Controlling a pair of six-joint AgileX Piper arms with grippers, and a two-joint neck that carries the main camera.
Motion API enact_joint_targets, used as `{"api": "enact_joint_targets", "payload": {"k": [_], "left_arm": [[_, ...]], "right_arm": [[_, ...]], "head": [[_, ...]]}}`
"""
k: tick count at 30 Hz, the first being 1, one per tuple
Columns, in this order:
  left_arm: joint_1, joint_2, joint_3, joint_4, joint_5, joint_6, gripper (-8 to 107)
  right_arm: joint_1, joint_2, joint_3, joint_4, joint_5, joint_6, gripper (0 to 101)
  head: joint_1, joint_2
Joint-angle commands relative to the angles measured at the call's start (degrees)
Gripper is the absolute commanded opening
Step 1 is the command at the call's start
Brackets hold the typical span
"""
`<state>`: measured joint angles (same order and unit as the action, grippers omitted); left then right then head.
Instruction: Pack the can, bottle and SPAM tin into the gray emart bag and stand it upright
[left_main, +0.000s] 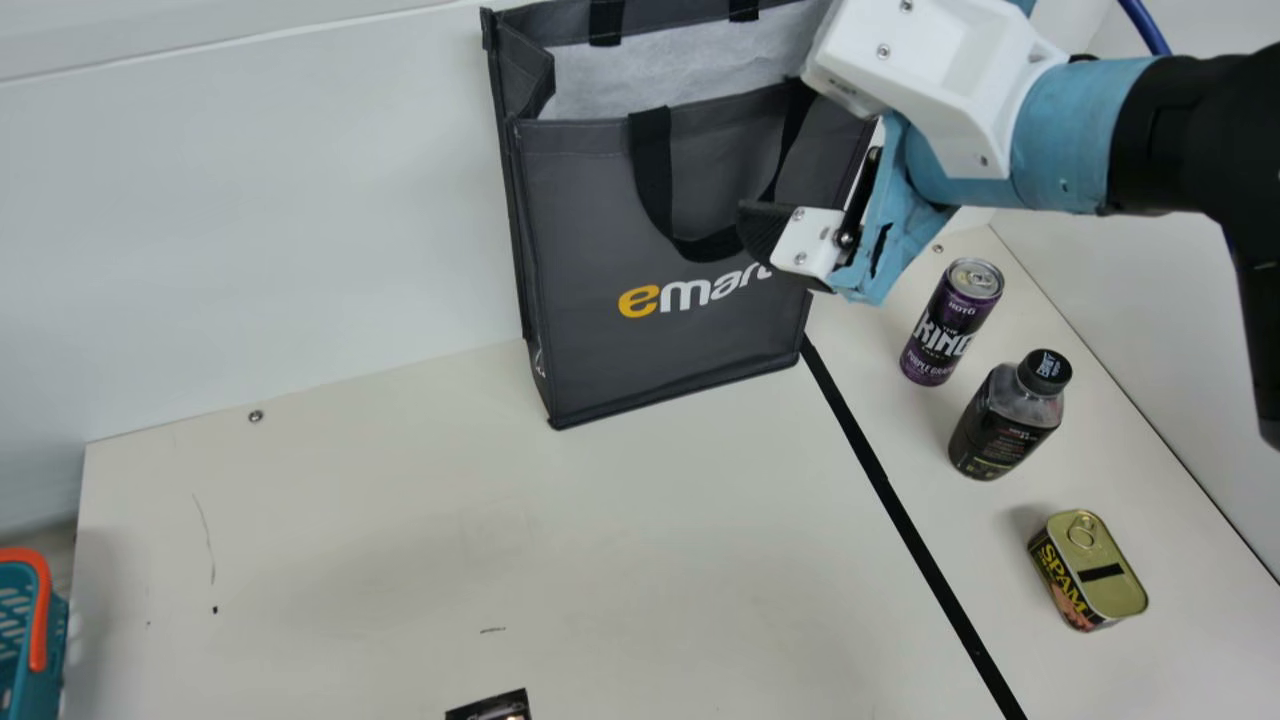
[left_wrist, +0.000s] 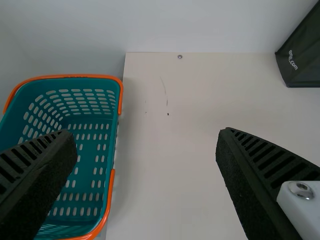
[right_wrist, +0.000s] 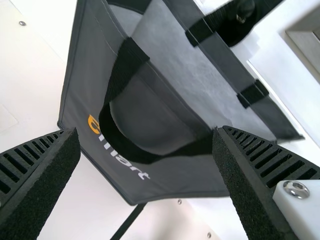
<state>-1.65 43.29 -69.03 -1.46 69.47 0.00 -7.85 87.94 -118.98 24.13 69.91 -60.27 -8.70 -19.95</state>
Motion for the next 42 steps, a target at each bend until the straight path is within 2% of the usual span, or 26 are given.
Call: {"api": "enact_joint_targets", "payload": {"k": [1, 26, 42], "left_arm": [[0.00, 0.00, 0.00, 0.00, 0.00, 0.00, 90], [0.00, 0.00, 0.00, 0.00, 0.00, 0.00, 90], [0.00, 0.00, 0.00, 0.00, 0.00, 0.00, 90]], "right_arm": [[0.18, 0.41, -0.45, 0.40, -0.01, -0.45, 95], [-0.15, 9.70, -6.46, 7.16, -0.01, -8.26, 95], [-0.24, 14.16, -5.44, 11.31, -0.01, -14.74, 95]], "head": [[-1.30, -0.05], [-1.30, -0.05], [-1.30, -0.05]]}}
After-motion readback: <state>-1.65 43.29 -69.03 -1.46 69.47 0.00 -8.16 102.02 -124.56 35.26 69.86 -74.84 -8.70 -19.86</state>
